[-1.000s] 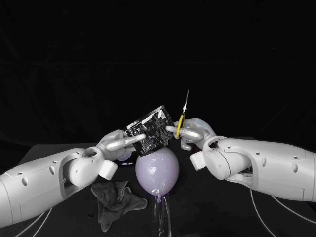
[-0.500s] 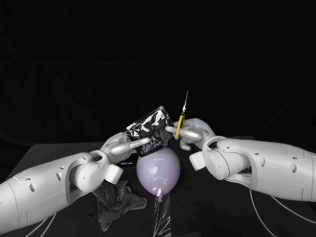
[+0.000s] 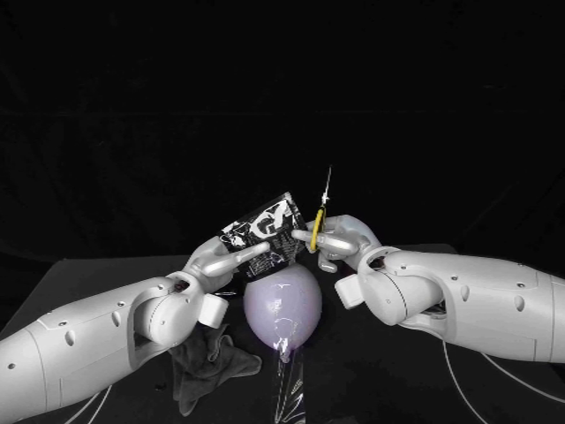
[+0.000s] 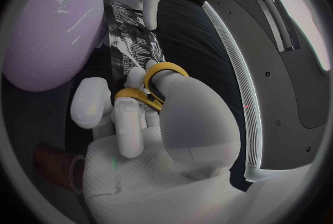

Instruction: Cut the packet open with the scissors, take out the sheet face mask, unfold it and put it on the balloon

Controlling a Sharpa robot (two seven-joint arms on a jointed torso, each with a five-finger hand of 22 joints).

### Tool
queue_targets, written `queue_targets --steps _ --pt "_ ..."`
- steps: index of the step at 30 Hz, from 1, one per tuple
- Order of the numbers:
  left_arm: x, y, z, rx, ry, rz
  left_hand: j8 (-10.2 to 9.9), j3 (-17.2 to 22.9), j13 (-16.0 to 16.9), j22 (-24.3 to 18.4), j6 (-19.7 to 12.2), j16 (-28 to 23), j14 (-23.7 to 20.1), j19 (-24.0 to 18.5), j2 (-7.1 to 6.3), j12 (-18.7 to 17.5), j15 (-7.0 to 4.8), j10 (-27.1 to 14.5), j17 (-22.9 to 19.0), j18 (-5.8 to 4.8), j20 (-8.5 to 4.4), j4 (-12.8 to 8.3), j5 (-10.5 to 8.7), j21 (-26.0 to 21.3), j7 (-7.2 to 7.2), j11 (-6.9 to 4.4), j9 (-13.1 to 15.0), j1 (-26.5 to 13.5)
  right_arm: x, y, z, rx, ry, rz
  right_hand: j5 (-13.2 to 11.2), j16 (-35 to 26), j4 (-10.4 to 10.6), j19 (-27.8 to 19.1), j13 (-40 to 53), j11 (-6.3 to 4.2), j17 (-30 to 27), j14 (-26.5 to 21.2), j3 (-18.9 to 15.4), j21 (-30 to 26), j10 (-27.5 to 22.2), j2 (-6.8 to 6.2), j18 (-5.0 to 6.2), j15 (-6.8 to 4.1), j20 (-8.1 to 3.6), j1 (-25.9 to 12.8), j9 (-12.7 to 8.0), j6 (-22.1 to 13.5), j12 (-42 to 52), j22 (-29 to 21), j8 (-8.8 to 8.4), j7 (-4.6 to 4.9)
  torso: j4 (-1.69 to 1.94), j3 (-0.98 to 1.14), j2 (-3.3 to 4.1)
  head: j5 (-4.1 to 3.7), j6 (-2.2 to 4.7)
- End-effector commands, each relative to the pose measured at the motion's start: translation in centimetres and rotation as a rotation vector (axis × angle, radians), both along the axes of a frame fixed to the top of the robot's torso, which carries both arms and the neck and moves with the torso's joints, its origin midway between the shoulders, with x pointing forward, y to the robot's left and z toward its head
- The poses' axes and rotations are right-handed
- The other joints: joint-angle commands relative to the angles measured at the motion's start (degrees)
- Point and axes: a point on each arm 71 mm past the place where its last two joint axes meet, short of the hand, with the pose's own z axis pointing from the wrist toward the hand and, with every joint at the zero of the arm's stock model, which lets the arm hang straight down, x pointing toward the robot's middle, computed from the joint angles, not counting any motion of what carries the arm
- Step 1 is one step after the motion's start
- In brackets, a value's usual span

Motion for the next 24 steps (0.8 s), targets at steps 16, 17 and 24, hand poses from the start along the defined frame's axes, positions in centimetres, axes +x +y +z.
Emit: queue_targets --steps 16,17,24 --pt "-0.2 -1.8 0.5 -0.027 -0.018 0.015 1.5 5.7 -0.2 1.2 6.0 2.2 4.5 8.4 4.16 -0.2 -1.50 5.4 0.8 1.77 -0.29 1.1 0.12 2.2 -0.53 -1.93 -0.8 2.6 -0.2 1.6 0.0 0.001 -0.016 0.044 0.2 0.2 -0.9 -0.1 3.3 -6.38 9.0 4.9 1.2 -0.6 16.4 0.37 0.65 -0.31 -0.31 -0.1 0.2 0.8 43.5 -0.3 0.23 -1.32 0.04 0.00 -0.08 -0.30 0.26" --pt "-0.2 -1.9 0.5 -0.031 -0.019 0.019 1.6 6.5 -0.2 1.2 6.3 2.3 4.7 8.5 4.44 -0.3 -1.57 5.8 0.9 1.78 -0.32 1.4 0.12 2.3 -0.56 -2.01 -0.8 2.6 -0.2 1.6 0.0 0.000 -0.016 0.047 0.2 0.2 -0.9 -0.1 3.3 -6.38 9.0 4.9 1.2 -0.6 16.4 0.37 0.65 -0.31 -0.31 -0.1 0.2 0.8 43.5 -0.3 0.23 -1.32 0.04 0.00 -0.08 -0.27 0.30" --pt "0.2 -1.2 1.0 -0.054 -0.022 0.073 2.7 14.4 -0.2 1.7 8.6 3.3 7.7 10.6 5.26 -0.6 -2.89 9.8 1.4 1.52 0.03 2.9 0.14 3.9 -1.12 -3.15 -0.5 2.9 -0.2 1.3 0.0 -0.002 -0.024 0.058 0.1 0.1 -1.0 -0.8 3.9 -6.33 8.6 4.8 1.4 -1.9 16.5 0.37 0.92 -0.29 -0.31 -0.3 0.4 0.6 44.1 -1.2 0.27 -1.25 -0.03 0.01 -0.07 -0.07 0.35"
